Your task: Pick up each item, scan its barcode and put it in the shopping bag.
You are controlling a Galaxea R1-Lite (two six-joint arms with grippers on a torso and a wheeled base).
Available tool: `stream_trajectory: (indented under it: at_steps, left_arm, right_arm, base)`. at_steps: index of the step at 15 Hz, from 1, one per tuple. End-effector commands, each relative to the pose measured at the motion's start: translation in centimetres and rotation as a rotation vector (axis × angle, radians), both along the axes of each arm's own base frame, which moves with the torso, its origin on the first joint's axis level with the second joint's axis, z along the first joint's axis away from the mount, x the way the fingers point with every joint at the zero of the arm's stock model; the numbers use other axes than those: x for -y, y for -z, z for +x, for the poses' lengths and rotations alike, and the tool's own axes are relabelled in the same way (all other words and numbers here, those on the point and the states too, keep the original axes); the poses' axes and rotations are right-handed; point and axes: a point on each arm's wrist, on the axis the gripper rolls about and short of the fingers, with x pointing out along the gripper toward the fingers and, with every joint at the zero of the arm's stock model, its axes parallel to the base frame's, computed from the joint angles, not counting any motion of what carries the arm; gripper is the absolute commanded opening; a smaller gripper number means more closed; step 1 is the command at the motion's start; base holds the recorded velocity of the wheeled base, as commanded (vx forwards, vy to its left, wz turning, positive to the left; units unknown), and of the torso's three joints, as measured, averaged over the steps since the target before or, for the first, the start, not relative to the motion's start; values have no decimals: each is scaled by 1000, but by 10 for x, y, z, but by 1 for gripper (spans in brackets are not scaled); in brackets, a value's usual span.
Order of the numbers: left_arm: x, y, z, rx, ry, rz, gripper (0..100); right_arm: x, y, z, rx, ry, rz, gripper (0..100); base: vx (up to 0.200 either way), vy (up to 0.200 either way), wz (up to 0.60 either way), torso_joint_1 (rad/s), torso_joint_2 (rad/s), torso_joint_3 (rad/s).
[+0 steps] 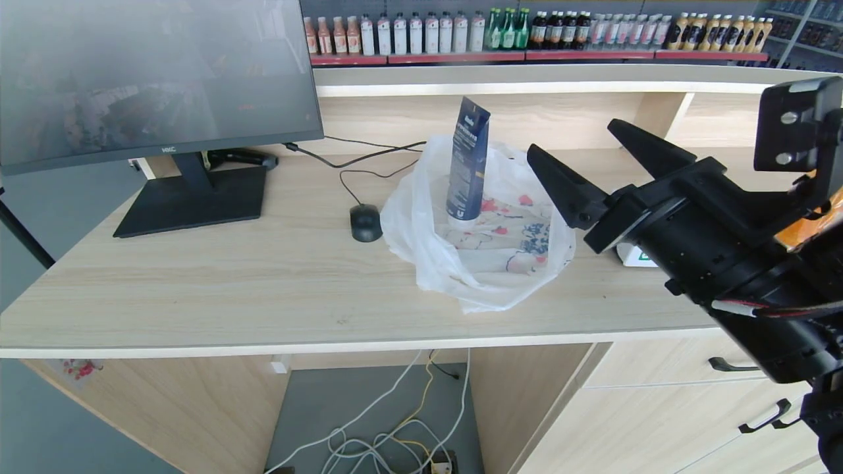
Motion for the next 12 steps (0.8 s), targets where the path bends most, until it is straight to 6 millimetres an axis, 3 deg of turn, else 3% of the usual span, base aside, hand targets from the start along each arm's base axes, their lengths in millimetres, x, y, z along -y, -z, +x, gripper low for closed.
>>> stream_trajectory:
  at_steps: [1, 3, 10, 12]
  left_arm:
    - [0, 0, 0, 0, 0, 0, 100]
    - [0, 0, 0, 0, -2, 2, 100]
    - [0, 0, 0, 0, 0, 31, 100]
    - [0, 0, 0, 0, 0, 28, 100]
  right_arm:
    - [-2, -4, 6, 2, 47, 23, 100]
    - [-4, 2, 0, -28, 68, 31, 100]
    - [3, 22, -6, -96, 103, 66, 100]
    - [3, 14, -6, -76, 106, 84, 100]
  base:
    - [-200, 0, 0, 2, 7, -2]
    - [-200, 0, 0, 0, -2, 2]
    - [0, 0, 0, 0, 0, 0]
    - [0, -100, 0, 6, 6, 1]
